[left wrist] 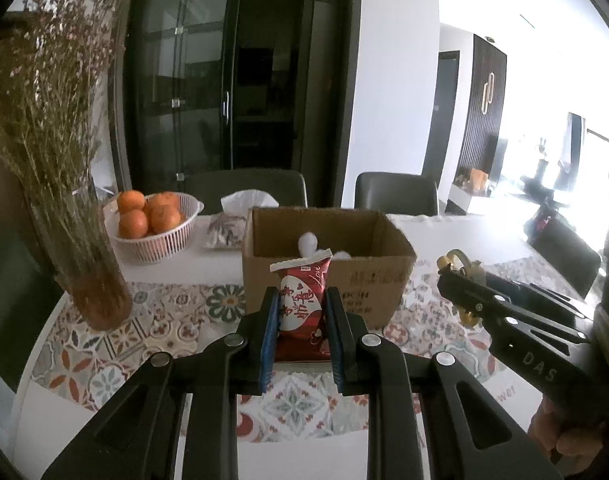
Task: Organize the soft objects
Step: 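Lift both items and carry them over the cardboard box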
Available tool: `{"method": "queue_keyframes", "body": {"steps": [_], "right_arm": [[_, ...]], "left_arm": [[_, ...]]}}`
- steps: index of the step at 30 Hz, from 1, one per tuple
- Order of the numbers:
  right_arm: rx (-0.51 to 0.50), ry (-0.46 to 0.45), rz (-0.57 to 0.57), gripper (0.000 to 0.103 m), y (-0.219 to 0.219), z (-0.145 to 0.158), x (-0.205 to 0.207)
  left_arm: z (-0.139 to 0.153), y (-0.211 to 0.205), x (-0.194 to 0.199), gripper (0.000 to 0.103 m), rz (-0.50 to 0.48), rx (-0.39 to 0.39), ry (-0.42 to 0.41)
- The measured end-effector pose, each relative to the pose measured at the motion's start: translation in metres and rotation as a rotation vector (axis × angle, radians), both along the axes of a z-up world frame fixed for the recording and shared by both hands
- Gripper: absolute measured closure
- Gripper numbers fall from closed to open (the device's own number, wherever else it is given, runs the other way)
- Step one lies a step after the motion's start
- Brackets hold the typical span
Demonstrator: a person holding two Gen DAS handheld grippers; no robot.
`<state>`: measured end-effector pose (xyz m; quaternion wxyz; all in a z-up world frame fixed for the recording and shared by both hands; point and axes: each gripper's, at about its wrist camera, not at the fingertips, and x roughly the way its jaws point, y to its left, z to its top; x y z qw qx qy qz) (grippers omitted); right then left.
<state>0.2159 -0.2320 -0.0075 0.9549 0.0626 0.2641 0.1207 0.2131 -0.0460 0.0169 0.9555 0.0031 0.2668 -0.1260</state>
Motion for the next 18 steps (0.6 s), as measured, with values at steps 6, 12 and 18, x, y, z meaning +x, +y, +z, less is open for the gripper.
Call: {"method": "queue_keyframes", "body": {"steps": [6,12,18], "right_arm": [[0.003,-0.029,-0.006,0.077,-0.002,0.010,0.014],[0.002,-0.058,-0.017,0.077,-0.005,0.020,0.034],[0.008,-0.068,-0.024,0.077,-0.006,0.026,0.057]], "left_arm": [[0.008,-0.003,0.019,0.080,-0.010,-0.001,-0.020],[0.013,-0.008,0.044,0.080,-0.022,-0.001,-0.033],[0.013,-0.013,0.073,0.080,-0.041,-0.016,-0.024]]}}
